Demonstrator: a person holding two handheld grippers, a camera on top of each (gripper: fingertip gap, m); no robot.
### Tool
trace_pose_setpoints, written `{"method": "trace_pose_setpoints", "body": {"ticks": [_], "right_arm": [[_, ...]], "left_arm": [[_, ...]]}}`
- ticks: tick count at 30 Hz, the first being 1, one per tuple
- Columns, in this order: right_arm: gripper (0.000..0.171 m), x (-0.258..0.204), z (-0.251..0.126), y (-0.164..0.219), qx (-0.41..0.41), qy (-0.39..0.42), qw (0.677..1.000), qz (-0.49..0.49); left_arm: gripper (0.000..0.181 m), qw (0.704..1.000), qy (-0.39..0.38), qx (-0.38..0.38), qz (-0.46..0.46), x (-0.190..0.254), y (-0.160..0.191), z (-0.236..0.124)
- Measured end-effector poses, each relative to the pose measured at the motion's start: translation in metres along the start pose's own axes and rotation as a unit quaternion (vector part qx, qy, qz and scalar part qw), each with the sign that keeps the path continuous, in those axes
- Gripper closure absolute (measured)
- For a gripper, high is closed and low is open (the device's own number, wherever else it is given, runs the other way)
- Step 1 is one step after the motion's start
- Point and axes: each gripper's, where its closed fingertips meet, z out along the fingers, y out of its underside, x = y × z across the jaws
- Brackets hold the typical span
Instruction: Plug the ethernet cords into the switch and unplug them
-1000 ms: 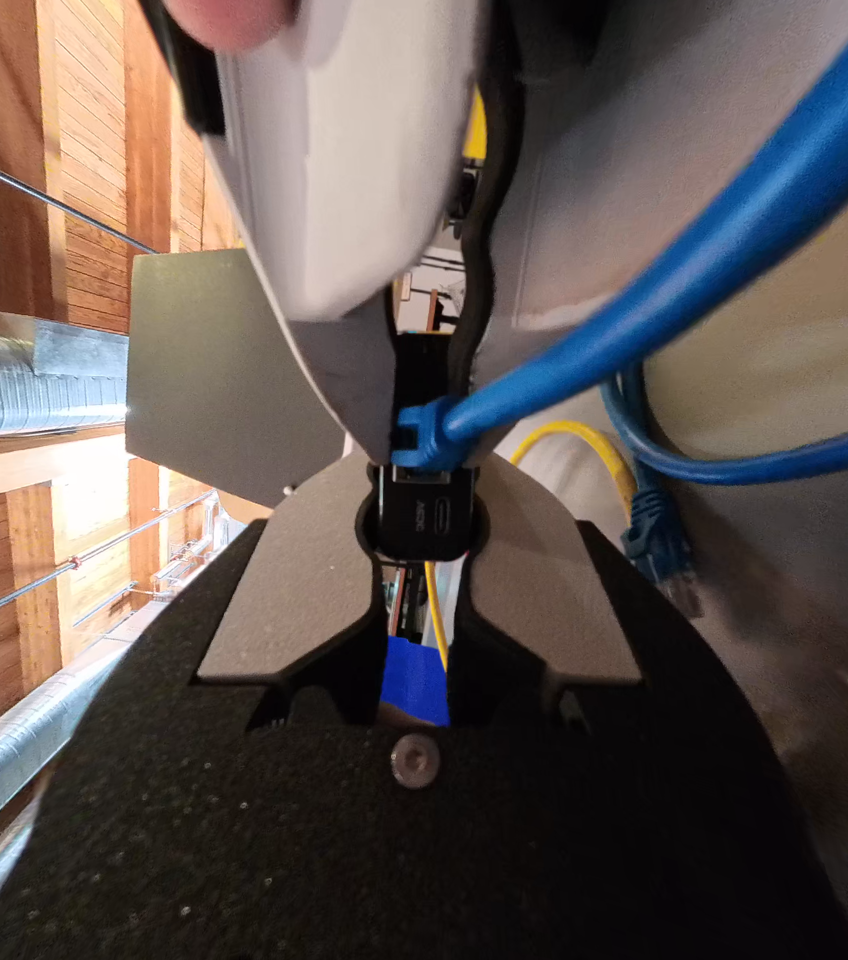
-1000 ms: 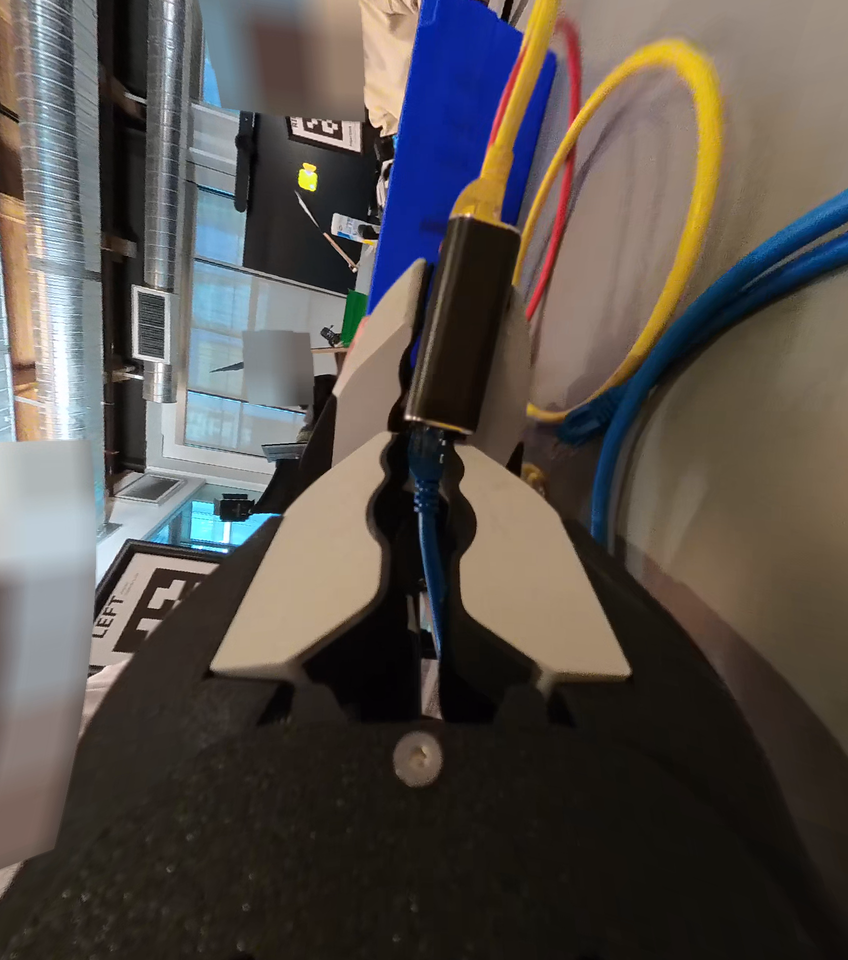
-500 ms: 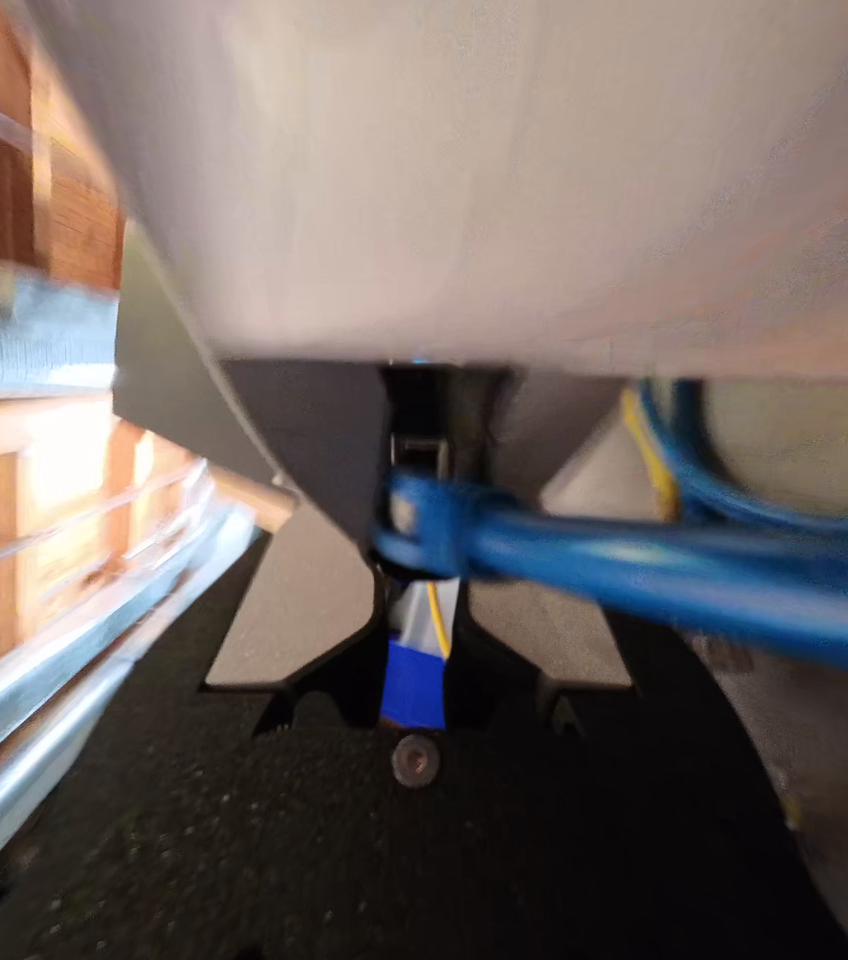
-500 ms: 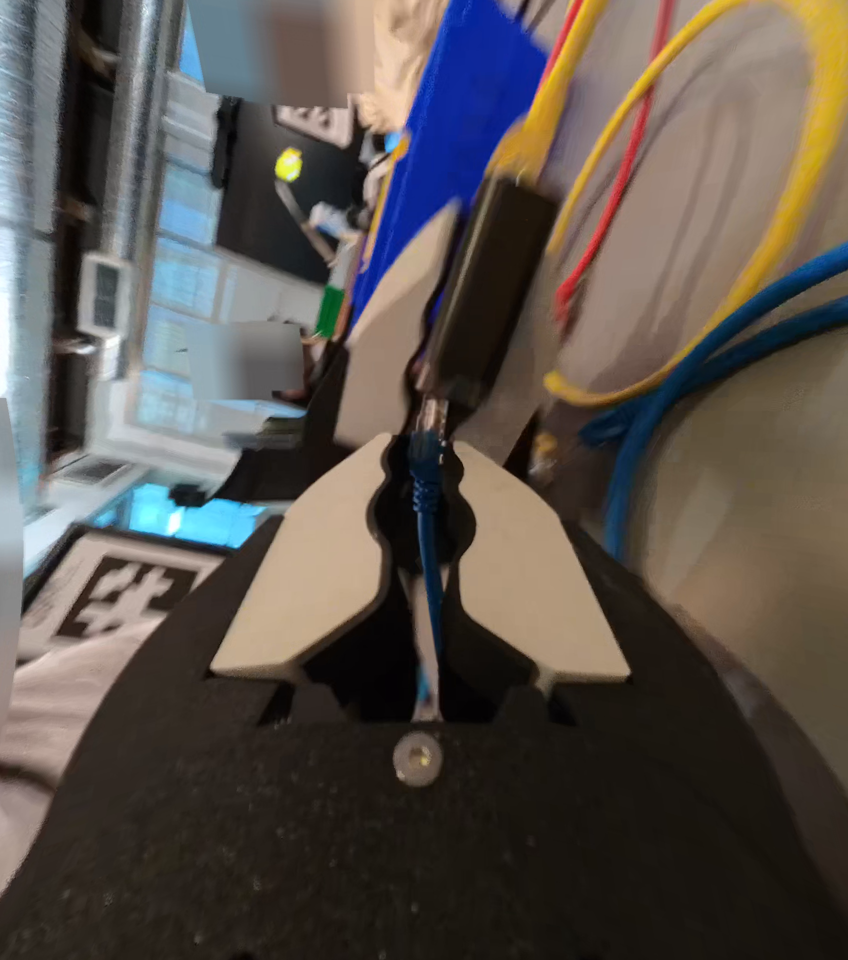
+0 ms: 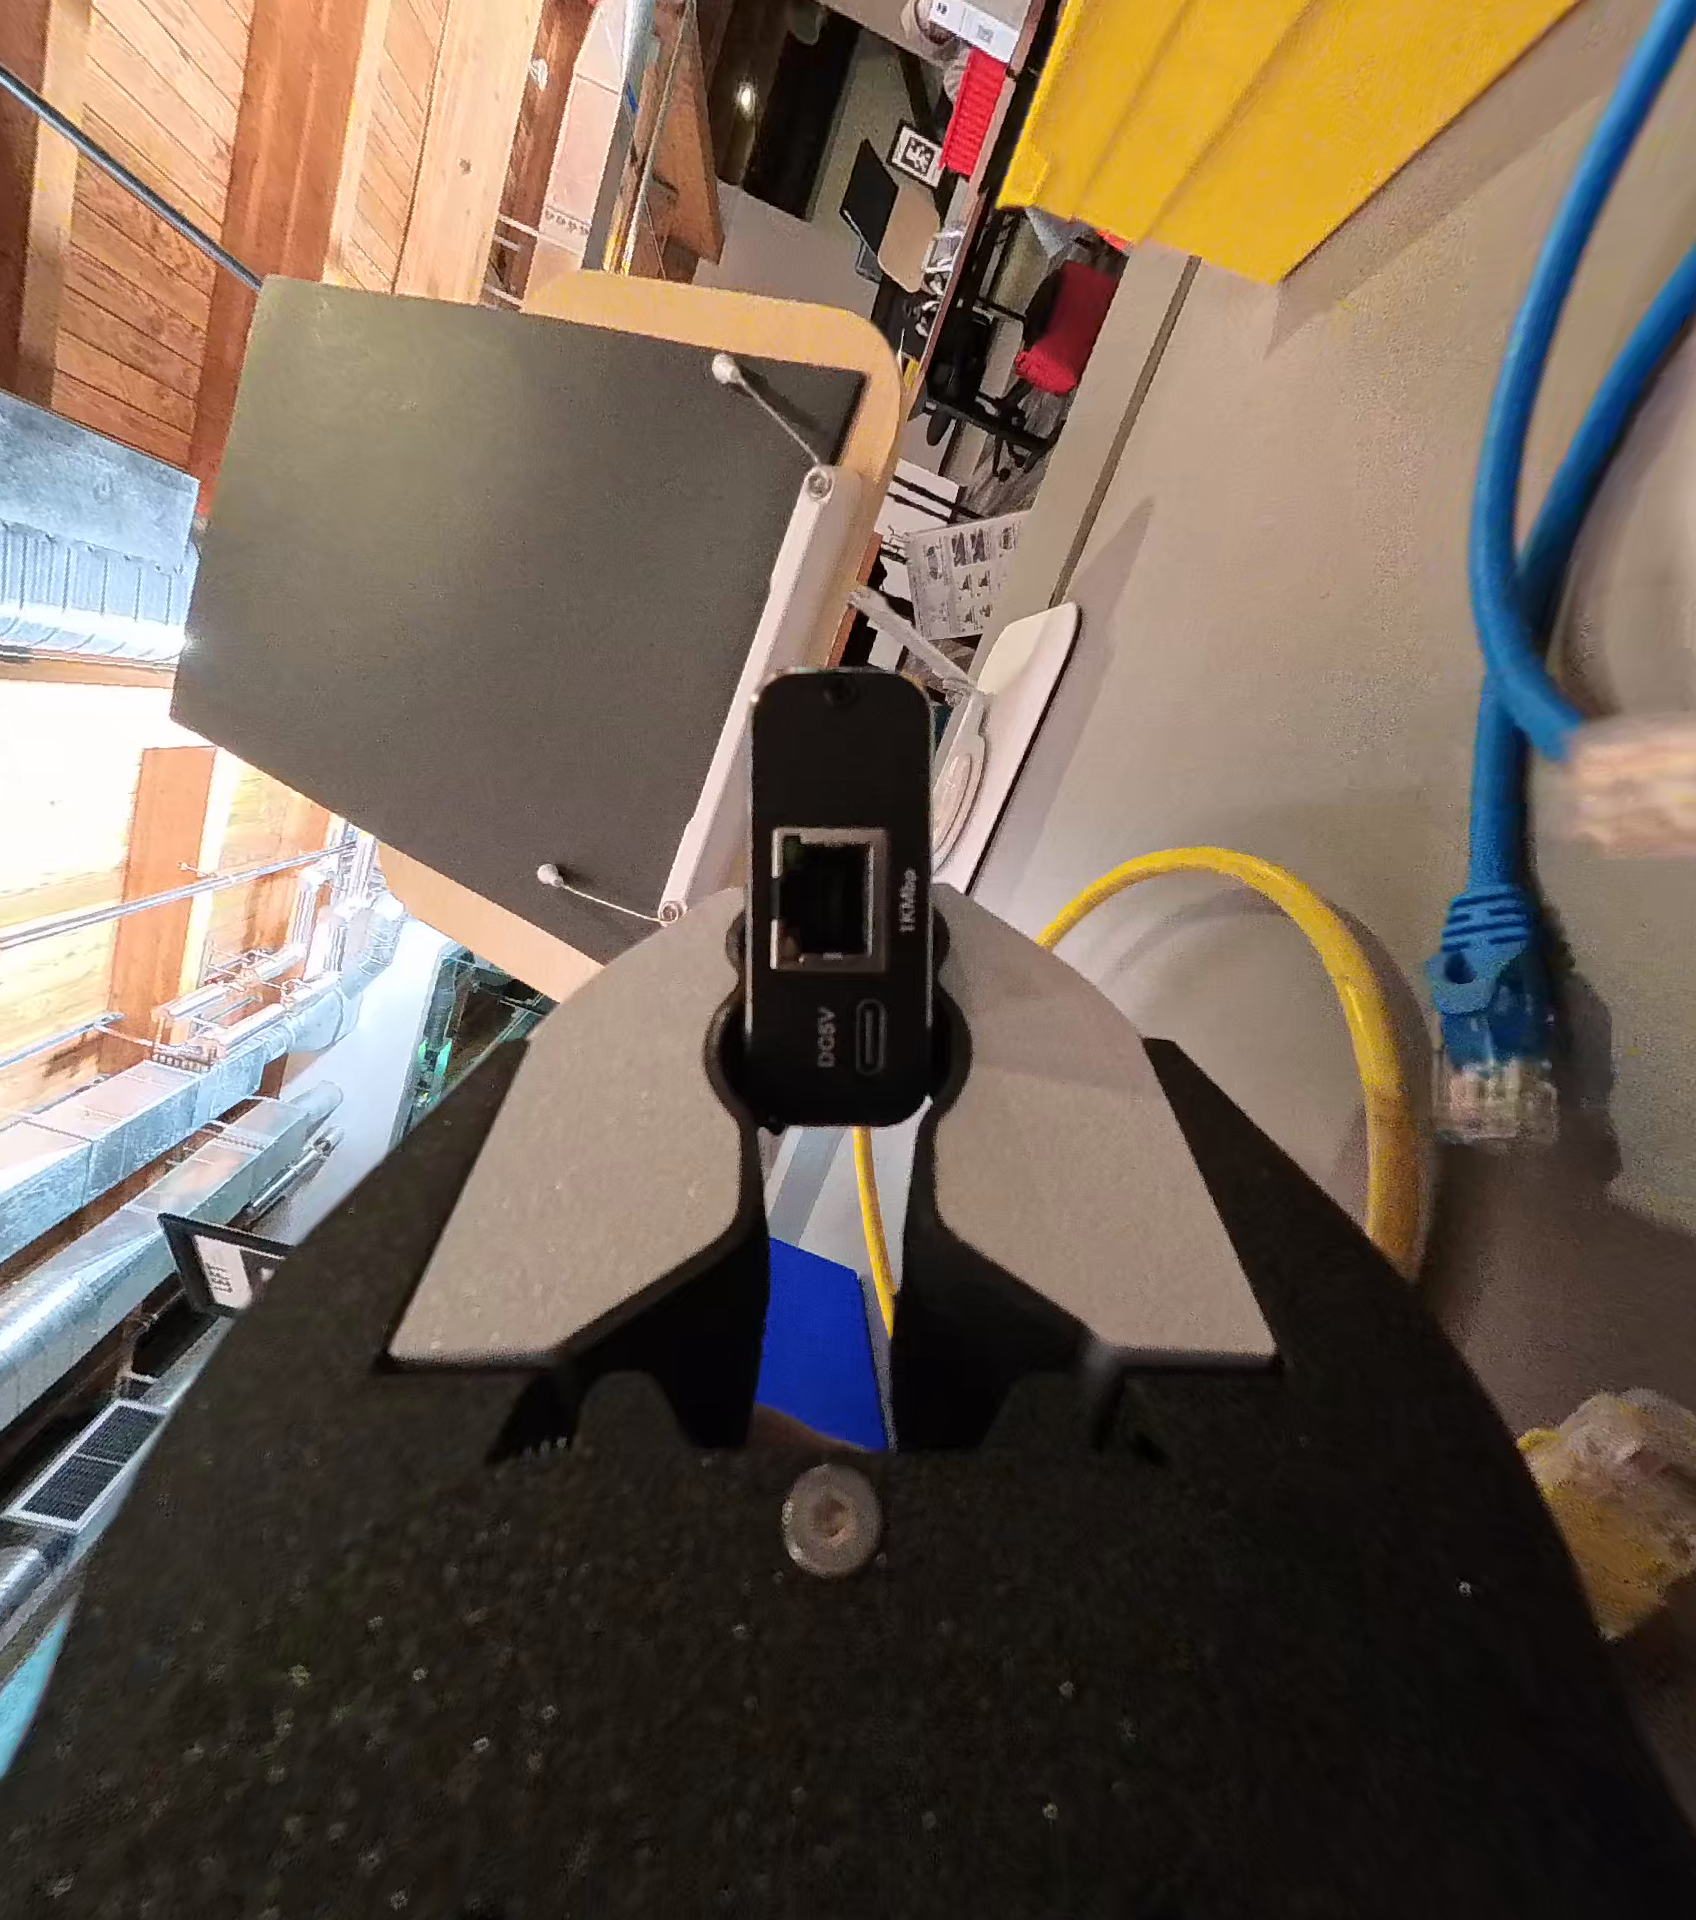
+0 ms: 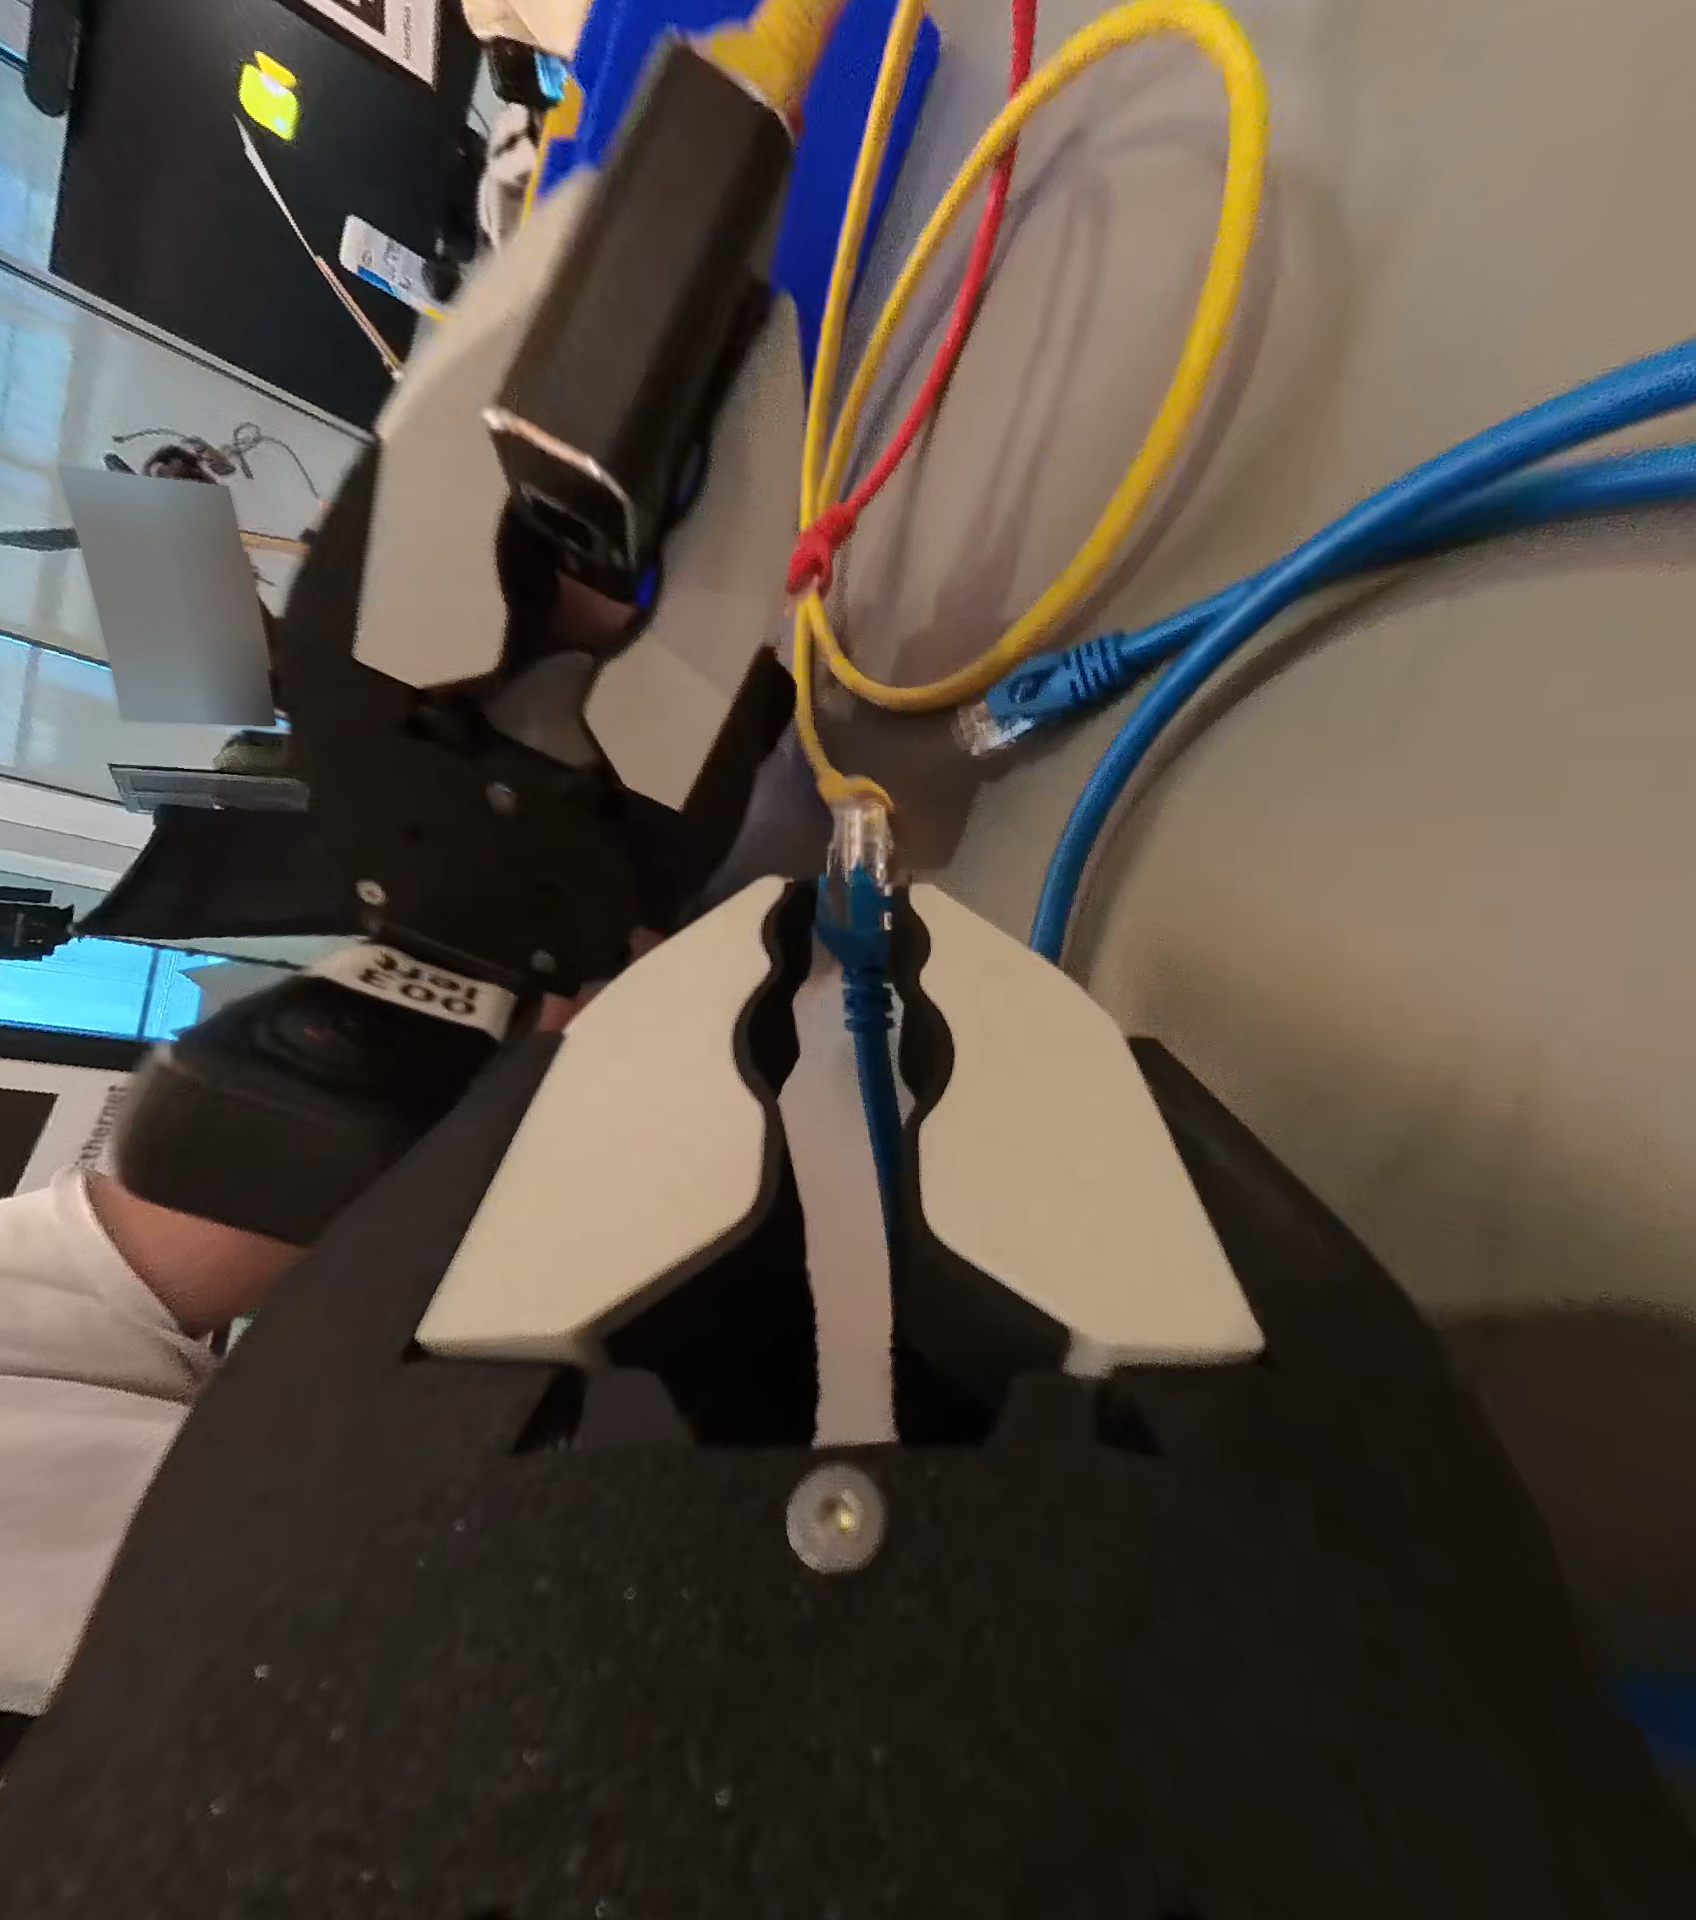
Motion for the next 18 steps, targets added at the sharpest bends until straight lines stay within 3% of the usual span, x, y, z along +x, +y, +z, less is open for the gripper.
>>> {"method": "trace_pose_setpoints", "body": {"ticks": [4, 7, 15, 18], "right_arm": [[0.155, 0.006, 0.004, 0.032, -0.054, 0.027, 0.998, -0.032], [0.145, 0.002, -0.004, 0.047, -0.067, 0.042, 0.994, -0.073], [0.139, -0.002, -0.063, 0.044, 0.043, 0.101, 0.982, -0.152], [0.142, 0.006, -0.086, 0.039, 0.09, 0.128, 0.975, -0.16]], "left_arm": [[0.156, 1.0, 0.008, -0.003, -0.017, 0.0, 0.004, 0.002], [0.156, 1.0, 0.013, -0.011, -0.021, 0.002, 0.009, 0.004], [0.156, 1.0, 0.008, -0.014, -0.004, 0.003, 0.01, 0.004], [0.156, 0.997, -0.057, 0.022, 0.041, -0.015, -0.004, -0.006]]}}
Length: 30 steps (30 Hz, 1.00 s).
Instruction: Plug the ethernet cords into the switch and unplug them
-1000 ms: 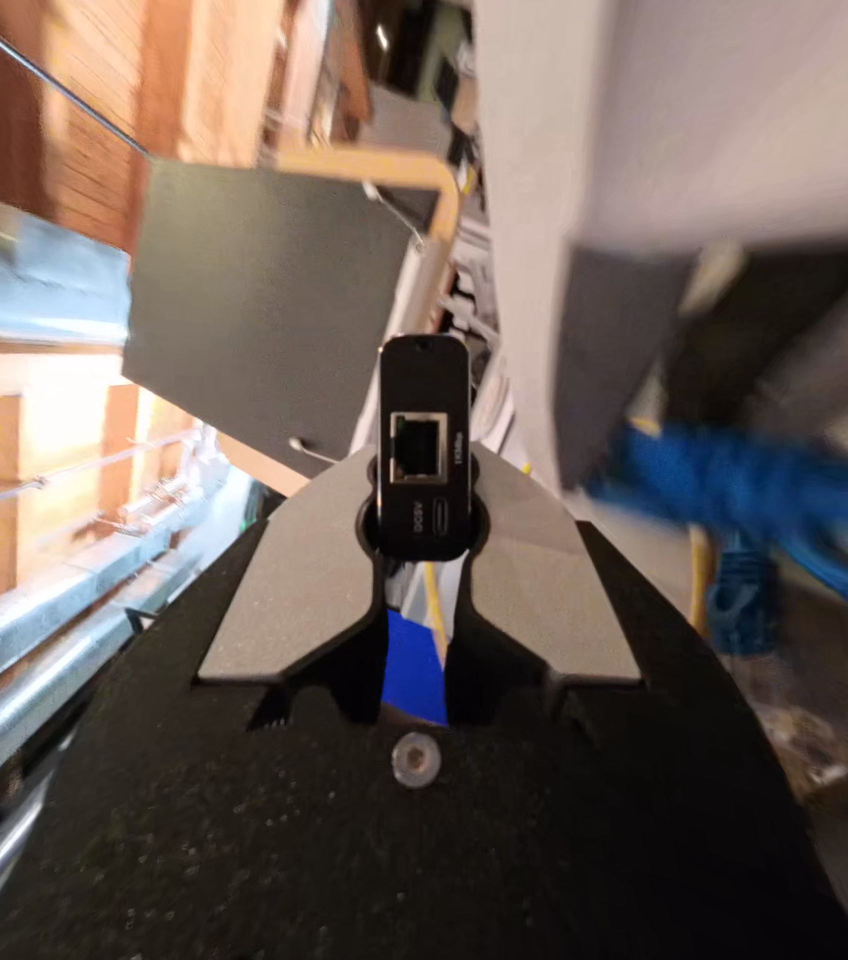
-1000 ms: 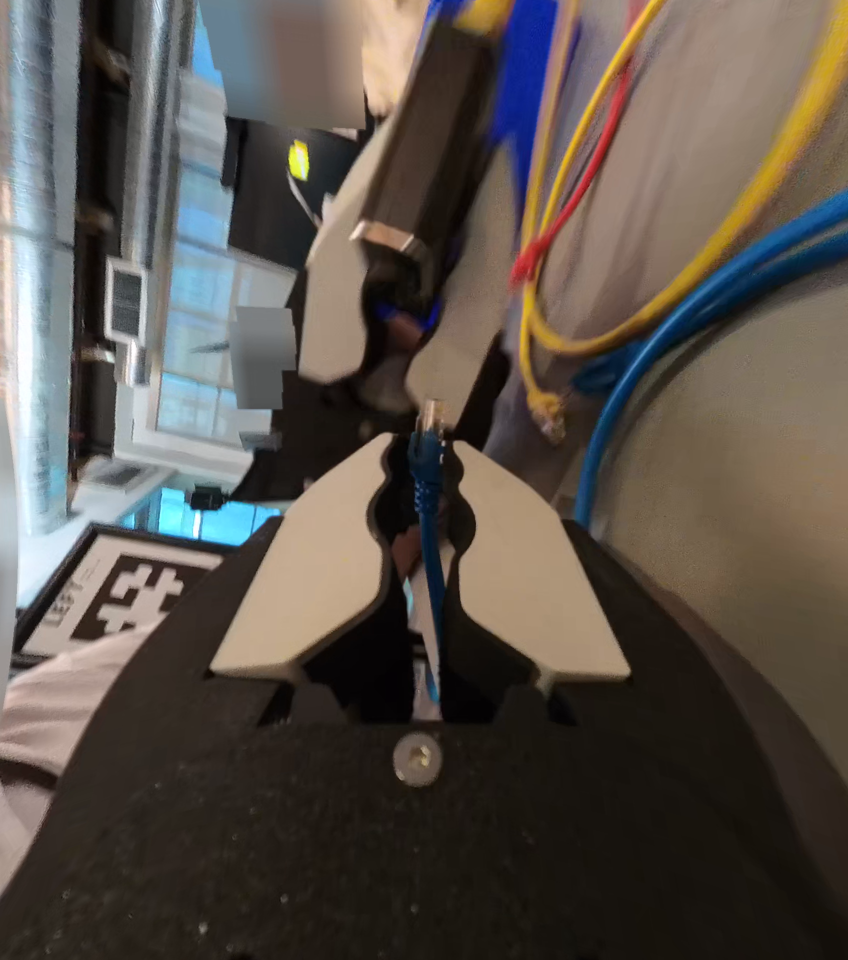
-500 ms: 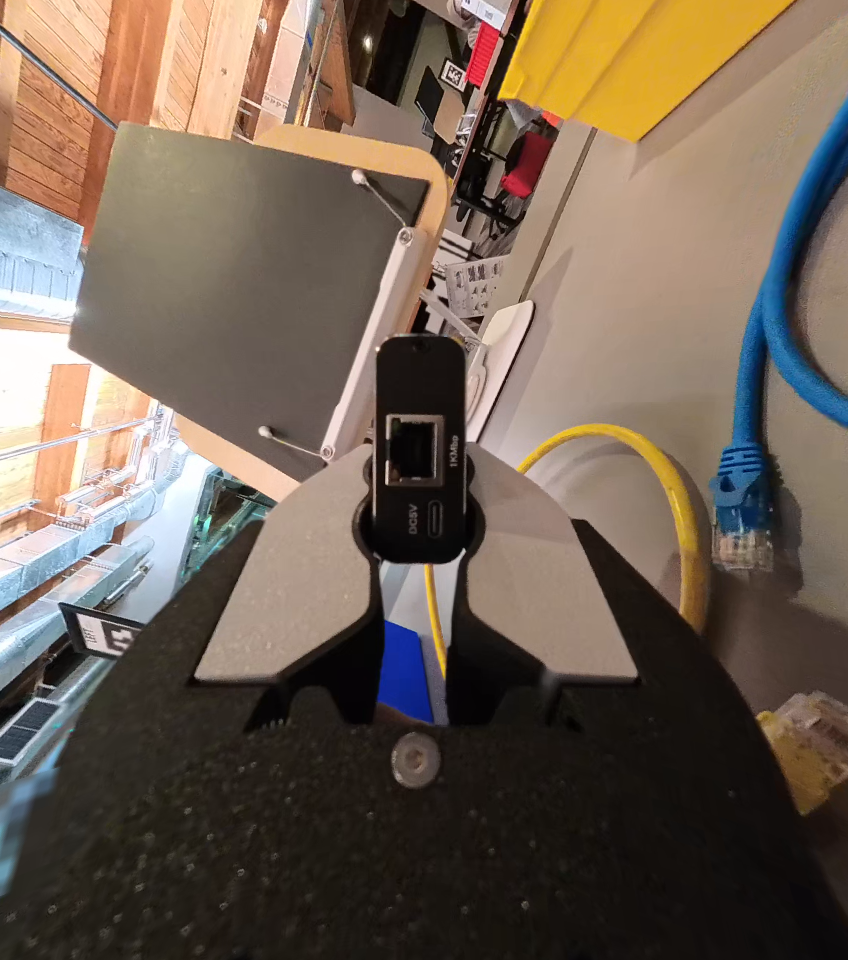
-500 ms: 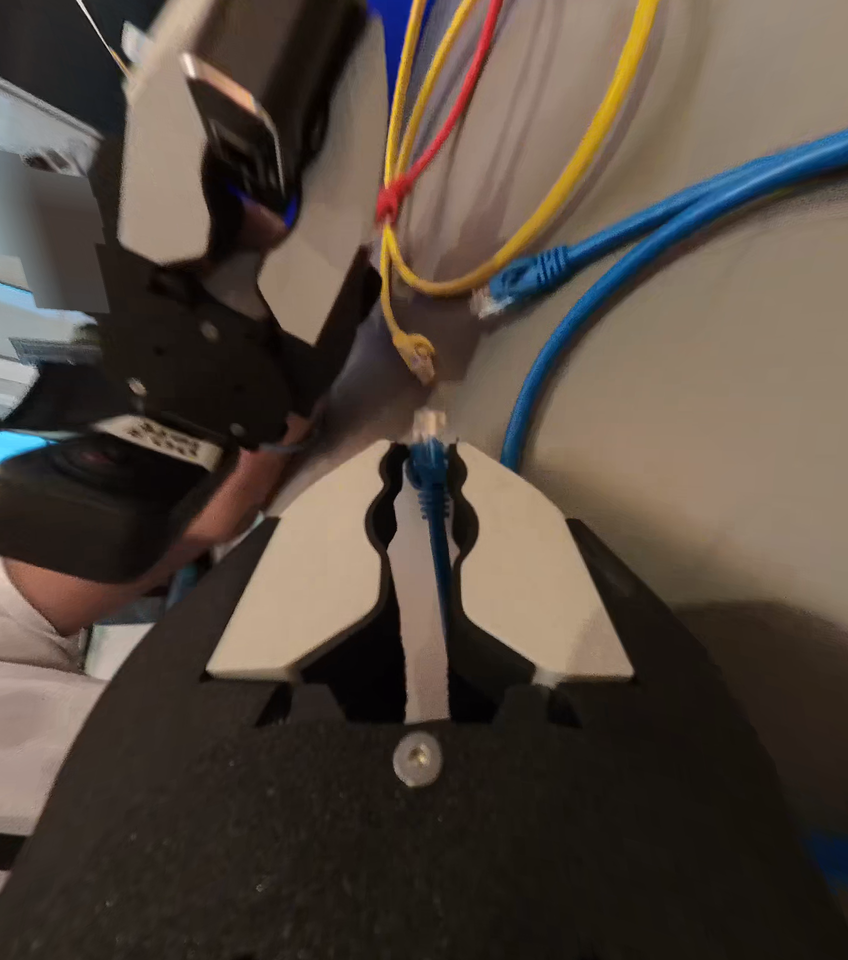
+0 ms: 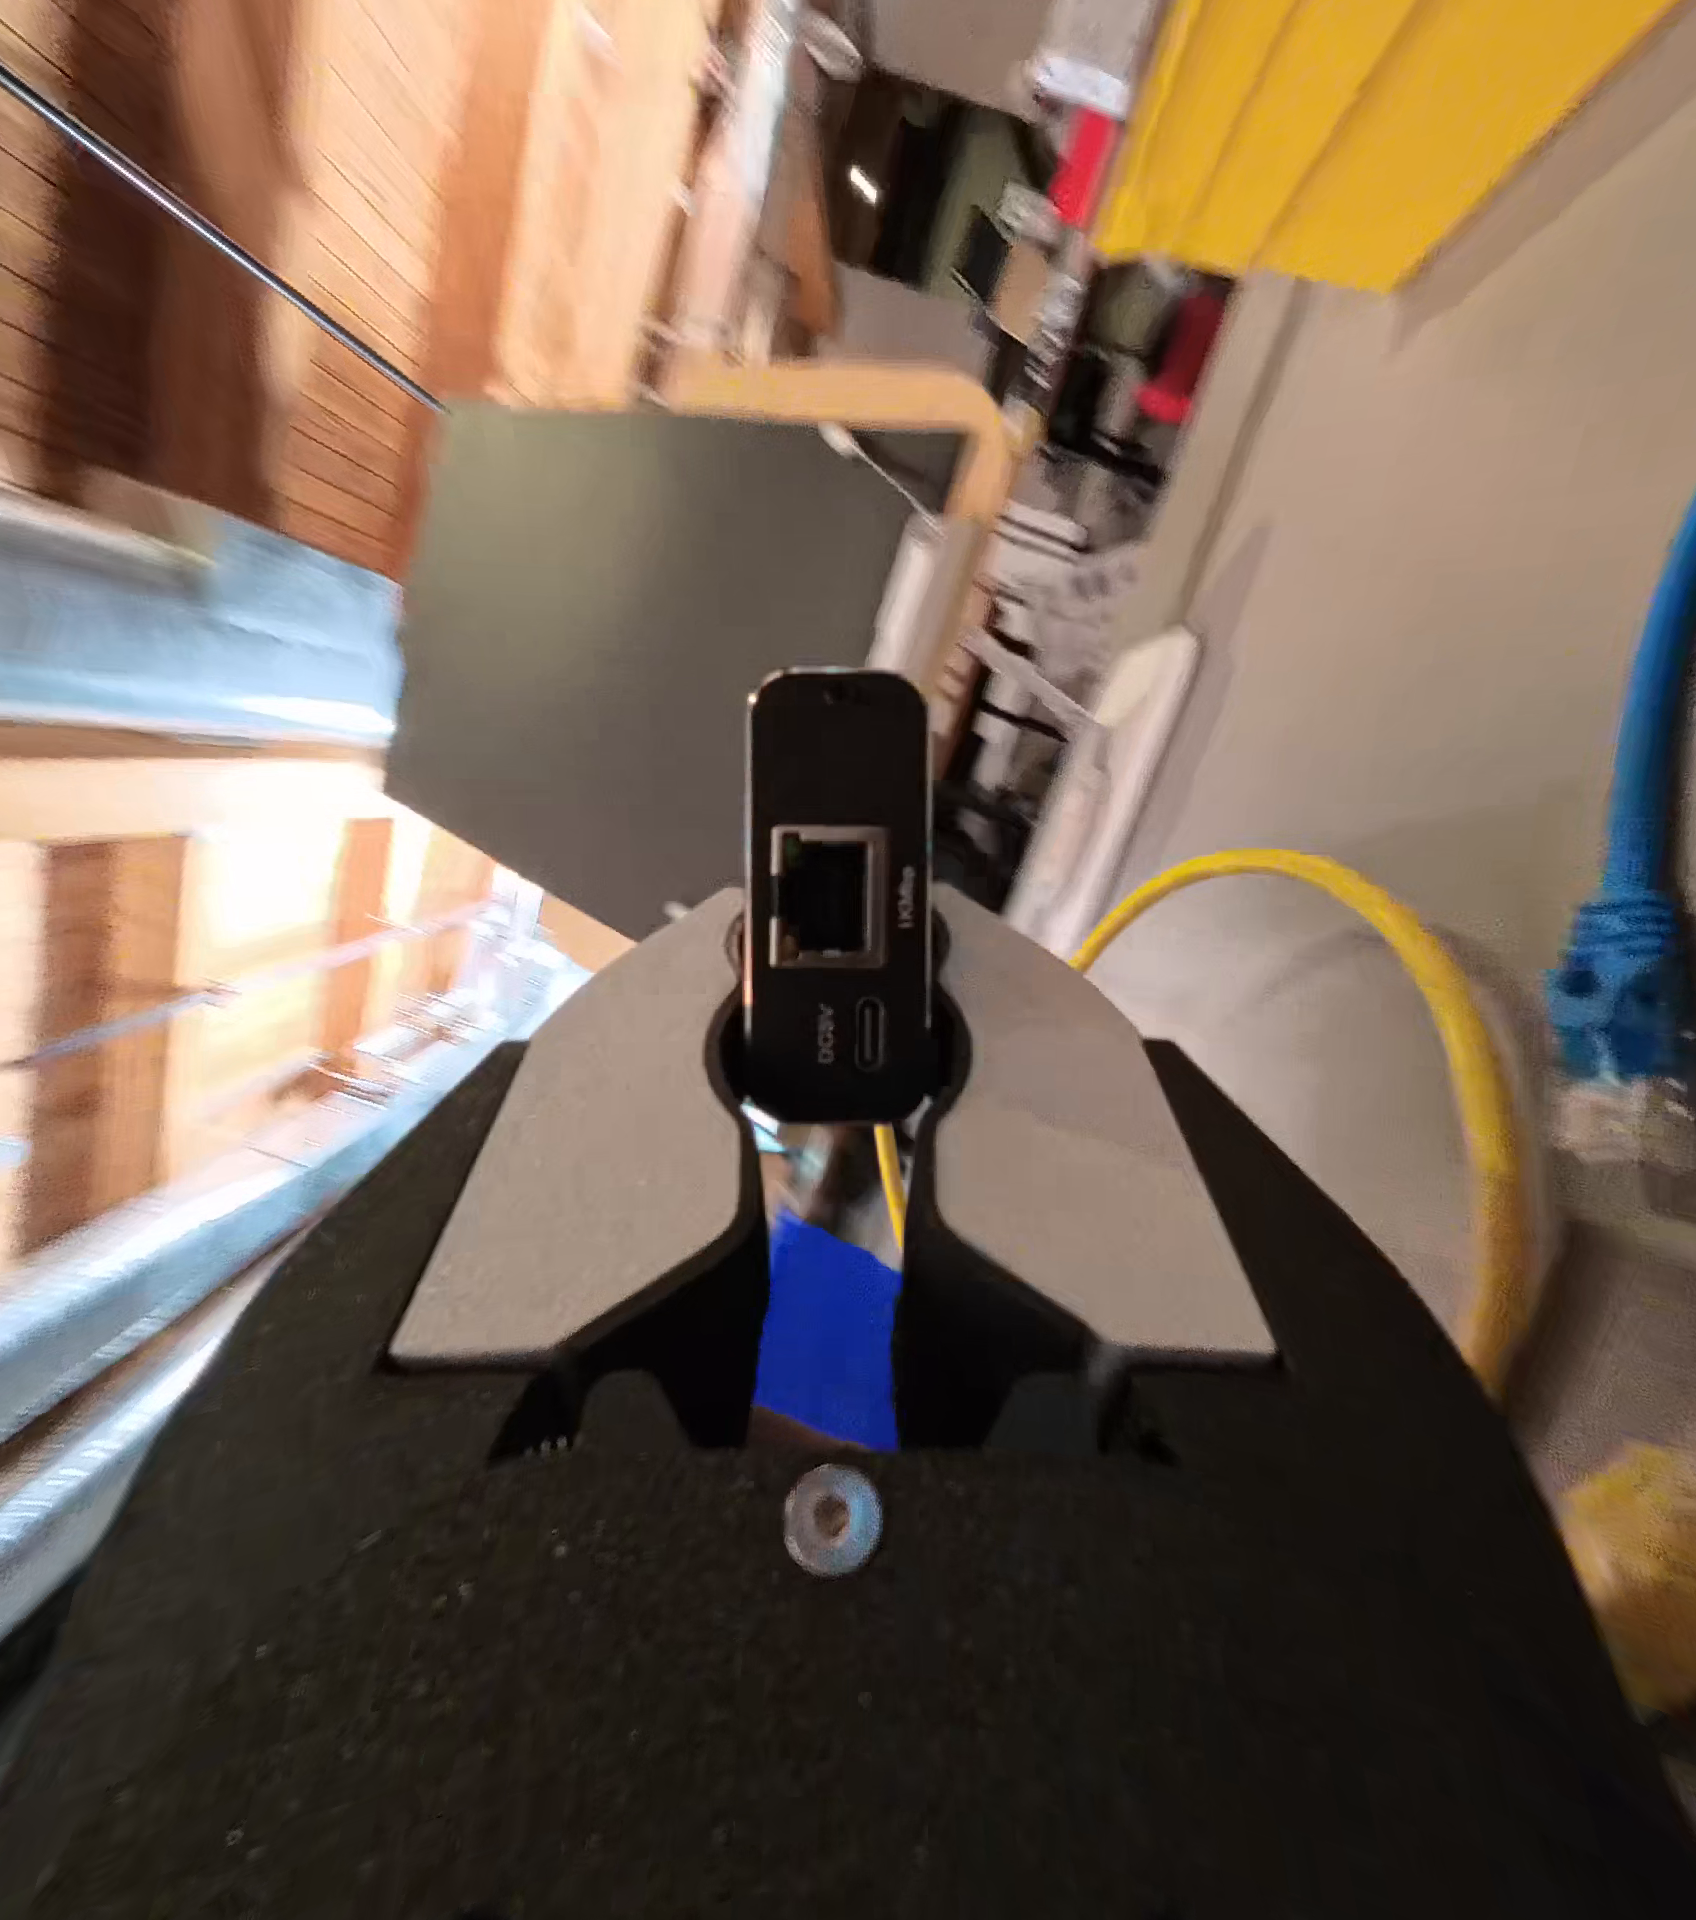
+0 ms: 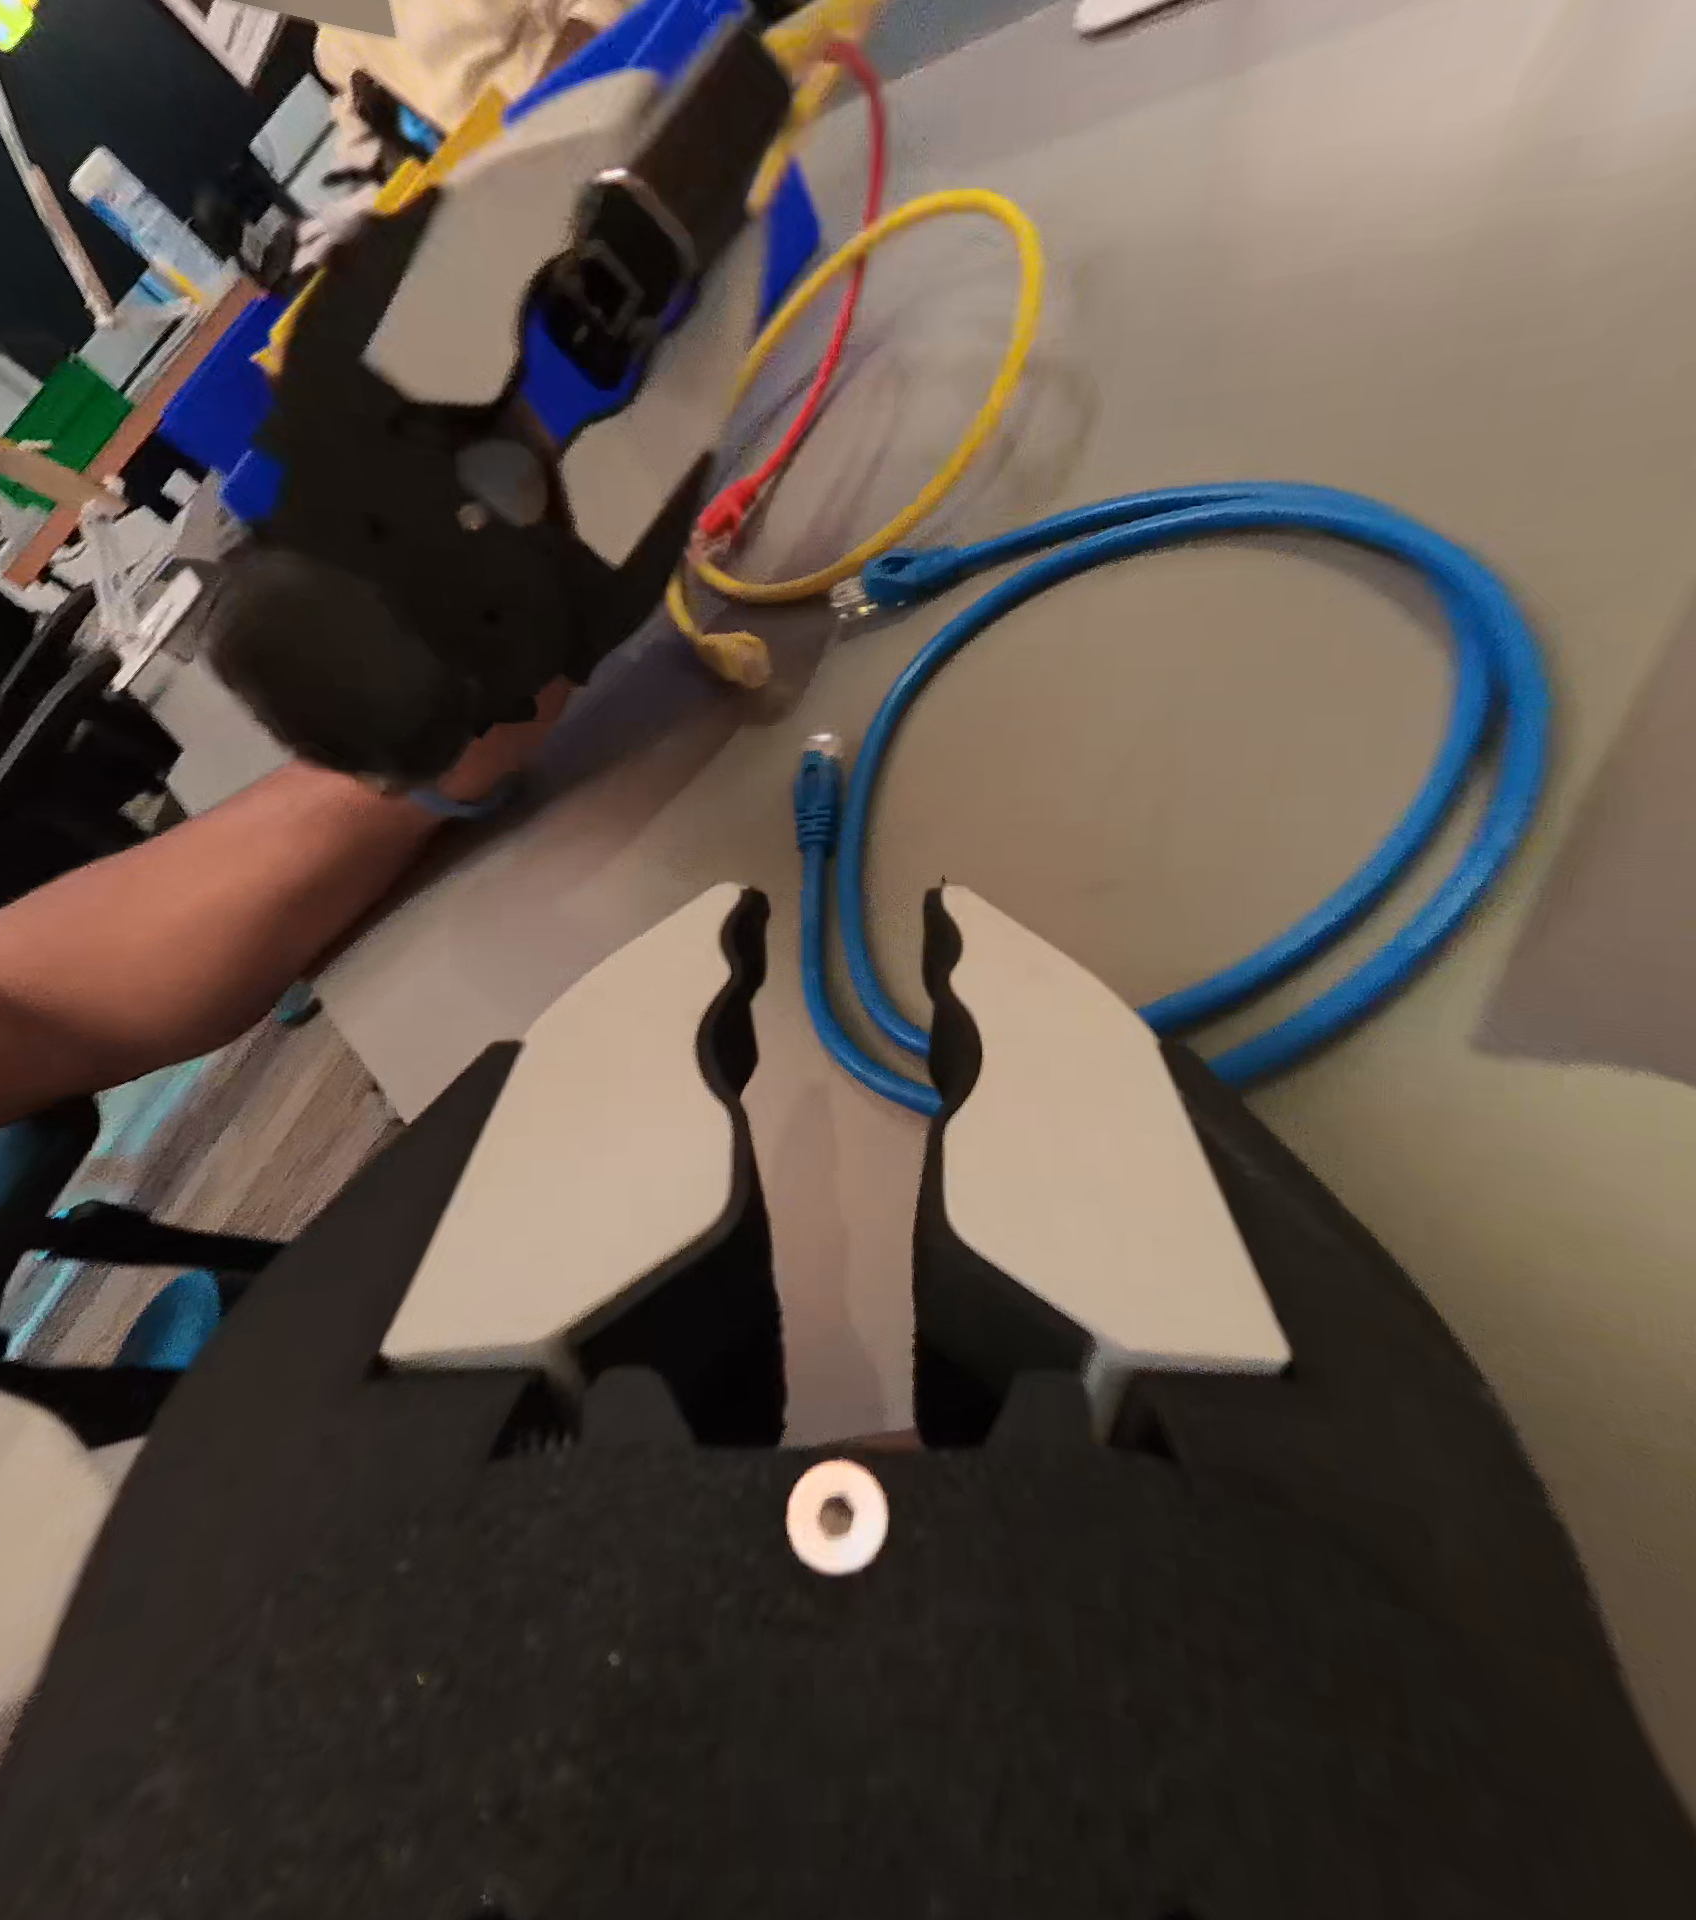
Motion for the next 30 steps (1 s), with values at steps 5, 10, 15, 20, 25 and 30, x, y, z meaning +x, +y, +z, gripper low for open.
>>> {"method": "trace_pose_setpoints", "body": {"ticks": [5, 10, 15, 20, 25, 30], "right_arm": [[0.143, 0.034, -0.02, -0.009, 0.034, 0.09, 0.995, -0.009], [0.132, 0.078, -0.031, -0.009, 0.022, 0.225, 0.973, -0.05], [0.125, 0.09, -0.018, -0.009, -0.02, 0.263, 0.962, -0.067], [0.127, 0.104, -0.006, 0.002, -0.089, 0.302, 0.946, -0.072], [0.147, 0.101, -0.003, 0.003, -0.104, 0.309, 0.94, -0.105], [0.159, 0.101, -0.007, 0.006, -0.113, 0.308, 0.938, -0.117]], "left_arm": [[0.156, 0.99, -0.101, 0.097, 0.035, -0.031, -0.043, -0.03], [0.156, 0.993, -0.079, 0.082, 0.027, -0.023, -0.037, -0.025], [0.156, 0.996, -0.064, 0.061, 0.009, -0.023, -0.025, -0.018], [0.156, 0.997, -0.056, 0.055, 0.004, -0.022, -0.023, -0.015], [0.156, 0.997, -0.051, 0.049, -0.002, -0.023, -0.02, -0.014], [0.156, 0.998, -0.046, 0.049, -0.003, -0.02, -0.021, -0.015]]}}
